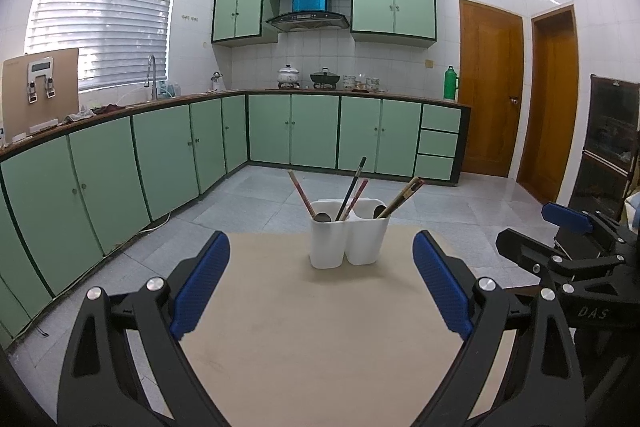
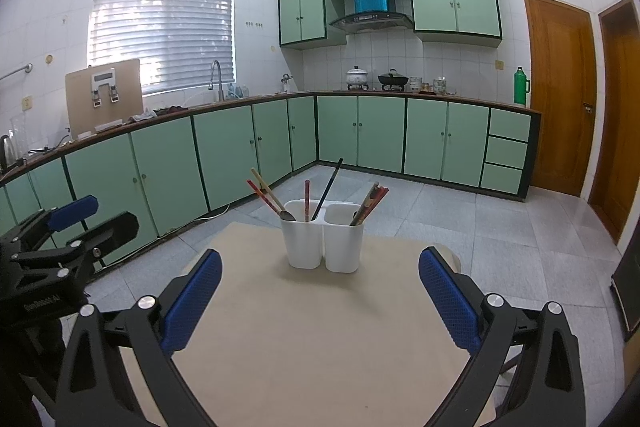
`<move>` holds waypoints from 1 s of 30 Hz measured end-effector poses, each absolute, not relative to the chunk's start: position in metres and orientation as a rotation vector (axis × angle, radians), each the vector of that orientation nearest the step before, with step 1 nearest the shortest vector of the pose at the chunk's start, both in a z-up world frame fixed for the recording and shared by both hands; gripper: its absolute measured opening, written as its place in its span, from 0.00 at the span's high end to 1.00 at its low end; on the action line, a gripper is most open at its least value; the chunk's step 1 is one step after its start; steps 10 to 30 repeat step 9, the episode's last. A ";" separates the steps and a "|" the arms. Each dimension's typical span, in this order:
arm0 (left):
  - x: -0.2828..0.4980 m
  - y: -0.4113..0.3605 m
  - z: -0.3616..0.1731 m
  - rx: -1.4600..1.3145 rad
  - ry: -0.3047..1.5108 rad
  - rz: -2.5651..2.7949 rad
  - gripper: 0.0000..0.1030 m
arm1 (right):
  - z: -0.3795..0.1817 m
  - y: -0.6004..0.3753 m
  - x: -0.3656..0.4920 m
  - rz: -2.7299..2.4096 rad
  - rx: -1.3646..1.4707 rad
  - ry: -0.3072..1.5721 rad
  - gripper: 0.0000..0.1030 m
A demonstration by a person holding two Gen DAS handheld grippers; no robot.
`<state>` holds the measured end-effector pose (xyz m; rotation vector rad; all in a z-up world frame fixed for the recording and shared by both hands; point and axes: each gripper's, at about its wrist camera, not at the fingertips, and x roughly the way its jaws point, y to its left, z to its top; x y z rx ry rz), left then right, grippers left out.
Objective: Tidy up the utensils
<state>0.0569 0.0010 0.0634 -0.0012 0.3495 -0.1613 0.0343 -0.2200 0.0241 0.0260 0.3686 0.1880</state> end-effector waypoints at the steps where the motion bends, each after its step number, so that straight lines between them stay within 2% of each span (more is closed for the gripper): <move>1: 0.057 0.002 0.063 -0.002 0.351 -0.161 0.13 | 0.024 -0.220 0.034 0.188 0.027 0.368 0.06; 30: 0.059 0.005 0.064 -0.002 0.355 -0.161 0.13 | 0.024 -0.220 0.034 0.188 0.029 0.369 0.06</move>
